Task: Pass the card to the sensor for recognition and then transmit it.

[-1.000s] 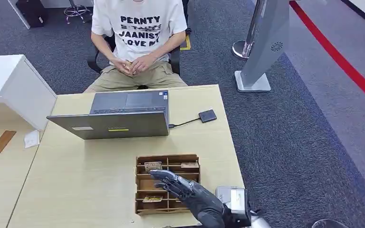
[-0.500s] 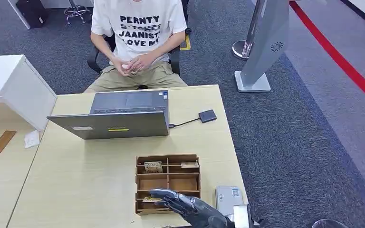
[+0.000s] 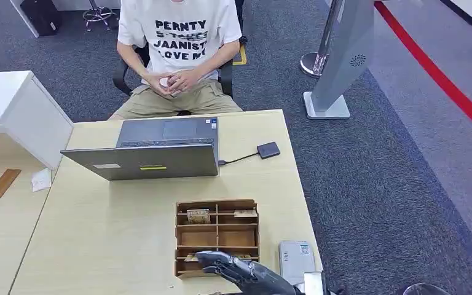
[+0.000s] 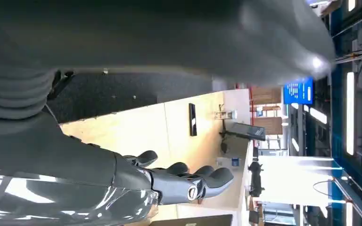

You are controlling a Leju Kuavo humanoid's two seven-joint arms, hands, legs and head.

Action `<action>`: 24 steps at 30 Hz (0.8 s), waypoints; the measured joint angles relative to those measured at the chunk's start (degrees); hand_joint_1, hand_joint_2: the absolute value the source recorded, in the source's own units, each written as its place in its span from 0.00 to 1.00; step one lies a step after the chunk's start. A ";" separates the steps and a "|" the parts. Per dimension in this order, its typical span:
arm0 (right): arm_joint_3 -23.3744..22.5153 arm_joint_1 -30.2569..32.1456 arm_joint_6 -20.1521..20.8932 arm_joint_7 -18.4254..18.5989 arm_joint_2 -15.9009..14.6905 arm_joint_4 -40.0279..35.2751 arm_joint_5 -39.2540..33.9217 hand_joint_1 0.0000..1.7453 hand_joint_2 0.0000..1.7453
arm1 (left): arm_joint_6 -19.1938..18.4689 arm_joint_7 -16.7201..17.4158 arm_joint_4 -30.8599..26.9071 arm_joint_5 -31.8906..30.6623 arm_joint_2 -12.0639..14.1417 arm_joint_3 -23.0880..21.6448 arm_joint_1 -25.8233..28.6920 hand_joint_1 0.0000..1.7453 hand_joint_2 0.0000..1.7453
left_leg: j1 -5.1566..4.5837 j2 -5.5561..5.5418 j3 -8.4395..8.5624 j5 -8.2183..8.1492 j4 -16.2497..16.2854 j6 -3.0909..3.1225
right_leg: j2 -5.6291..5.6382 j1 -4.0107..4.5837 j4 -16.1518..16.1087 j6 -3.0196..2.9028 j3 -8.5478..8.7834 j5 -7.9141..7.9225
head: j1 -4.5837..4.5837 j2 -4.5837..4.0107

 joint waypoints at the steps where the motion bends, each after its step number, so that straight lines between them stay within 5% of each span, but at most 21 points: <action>1: 0.00 0.14 -0.38 0.02 -0.07 -0.07 0.35 0.00 1.00 | 0.00 0.00 0.00 0.00 0.00 0.02 0.00 0.00 0.00 | 0.00 0.00 0.00 0.00 0.00 0.00 | 0.00 0.00 0.00 0.00 0.00 0.00 | 0.02 0.00; 9: -0.61 1.63 -10.19 2.49 -0.50 -0.79 6.54 0.00 1.00 | 0.44 0.46 0.00 0.87 0.00 0.59 0.01 0.00 0.00 | 0.00 0.00 0.00 0.00 0.00 0.00 | 0.00 0.00 0.00 0.00 0.00 0.00 | 0.02 0.00; 14: -0.66 2.42 -21.56 3.06 -0.53 -1.47 16.38 0.00 1.00 | 0.94 0.57 0.00 1.38 0.00 1.33 0.03 0.00 0.00 | 0.00 0.01 0.00 0.00 0.00 0.00 | 0.00 0.00 0.00 0.00 0.00 0.00 | 0.02 0.00; 18: -0.66 2.52 -23.75 3.17 -0.55 -1.88 18.96 0.00 1.00 | 1.07 0.57 0.00 1.55 0.00 1.36 0.02 0.00 0.00 | 0.00 0.01 0.00 0.00 0.00 0.00 | 0.00 0.00 0.00 0.00 0.00 0.00 | 0.02 0.00; 24: -0.05 1.80 -36.33 3.61 -0.83 -2.86 31.55 0.00 1.00 | 1.07 0.61 0.00 1.33 0.00 1.36 0.02 0.00 0.00 | 0.00 0.01 0.01 0.00 0.00 0.00 | 0.00 0.00 0.00 0.00 0.01 0.00 | 0.02 0.00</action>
